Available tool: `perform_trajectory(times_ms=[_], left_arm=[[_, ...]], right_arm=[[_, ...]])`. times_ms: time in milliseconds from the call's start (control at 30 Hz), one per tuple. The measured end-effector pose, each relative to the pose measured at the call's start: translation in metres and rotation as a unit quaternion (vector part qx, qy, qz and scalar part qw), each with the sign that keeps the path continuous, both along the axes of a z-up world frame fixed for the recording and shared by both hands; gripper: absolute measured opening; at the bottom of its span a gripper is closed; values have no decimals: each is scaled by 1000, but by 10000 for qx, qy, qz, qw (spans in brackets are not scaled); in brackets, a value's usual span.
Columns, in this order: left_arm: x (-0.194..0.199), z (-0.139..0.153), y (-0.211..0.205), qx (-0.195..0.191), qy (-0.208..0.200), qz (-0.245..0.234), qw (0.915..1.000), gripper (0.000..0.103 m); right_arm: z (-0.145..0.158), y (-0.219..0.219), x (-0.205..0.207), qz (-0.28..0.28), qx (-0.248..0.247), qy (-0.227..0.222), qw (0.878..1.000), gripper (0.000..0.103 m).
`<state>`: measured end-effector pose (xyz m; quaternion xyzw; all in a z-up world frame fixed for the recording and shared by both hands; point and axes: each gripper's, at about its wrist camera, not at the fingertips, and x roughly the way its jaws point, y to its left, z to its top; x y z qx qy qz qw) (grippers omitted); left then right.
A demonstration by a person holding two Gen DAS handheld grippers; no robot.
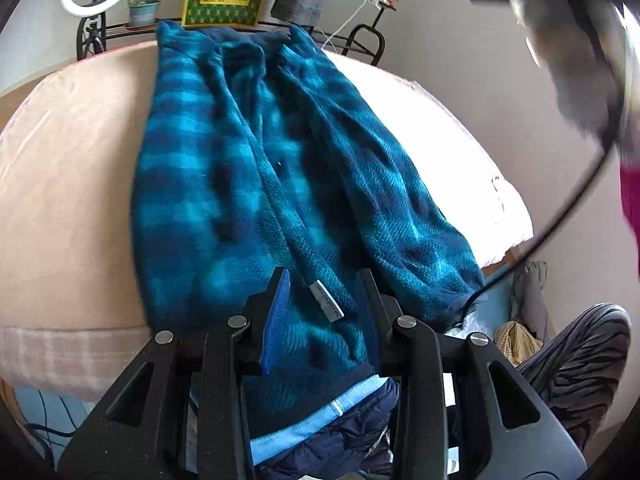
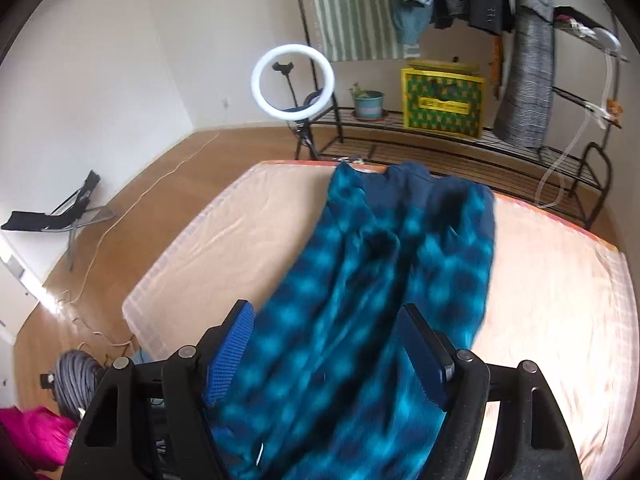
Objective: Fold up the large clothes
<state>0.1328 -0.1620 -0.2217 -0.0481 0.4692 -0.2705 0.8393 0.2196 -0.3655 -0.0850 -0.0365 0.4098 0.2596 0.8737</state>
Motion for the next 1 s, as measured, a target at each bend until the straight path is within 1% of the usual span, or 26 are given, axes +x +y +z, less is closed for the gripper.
perform_trajectory(times_ms=[67, 200, 267, 333, 433, 533, 633, 733, 767, 800, 833, 867, 900, 967, 1000], left_arm=[[5, -5, -5, 59, 11, -27, 10000, 33], [10, -9, -5, -66, 112, -95, 9999, 33], [11, -6, 0, -139, 93, -122, 9998, 33], [13, -1, 7, -163, 13, -65, 9998, 33], [21, 4, 23, -217, -47, 98, 9997, 33], [33, 3, 39, -167, -51, 242, 9996, 33], [47, -1, 54, -216, 3, 416, 9989, 33], [59, -6, 67, -326, 80, 606, 9976, 33], [61, -8, 70, -366, 106, 644, 9972, 33], [64, -9, 71, -389, 122, 666, 9969, 33], [66, -10, 71, -374, 113, 680, 9969, 33], [68, -11, 71, -354, 98, 673, 9971, 33], [68, -12, 70, -332, 96, 653, 9973, 33], [70, -15, 69, -310, 113, 644, 9974, 33], [70, -15, 70, -312, 125, 633, 9974, 33]], right_arm=[[-1, 9, 27, 40, -93, 6, 9999, 77], [-19, 24, 80, -17, -195, 58, 9998, 76], [-37, 31, 112, -103, -168, 232, 9995, 76], [-53, 36, 140, -189, -135, 313, 9992, 76], [-76, 45, 182, -167, -24, 481, 9987, 76], [-107, 59, 228, -119, 141, 754, 9970, 76], [-137, 74, 262, -15, 190, 1025, 9946, 76], [-164, 81, 283, 1, 128, 1270, 9918, 76], [-172, 82, 288, 38, 188, 1392, 9901, 74], [-178, 83, 291, 107, 278, 1488, 9884, 71], [-184, 84, 293, 224, 407, 1603, 9860, 61], [-186, 85, 293, 313, 476, 1664, 9844, 44], [-188, 86, 292, 382, 501, 1707, 9833, 36], [-188, 88, 288, 384, 387, 1617, 9853, 11], [-185, 88, 284, 397, 324, 1546, 9866, 8]])
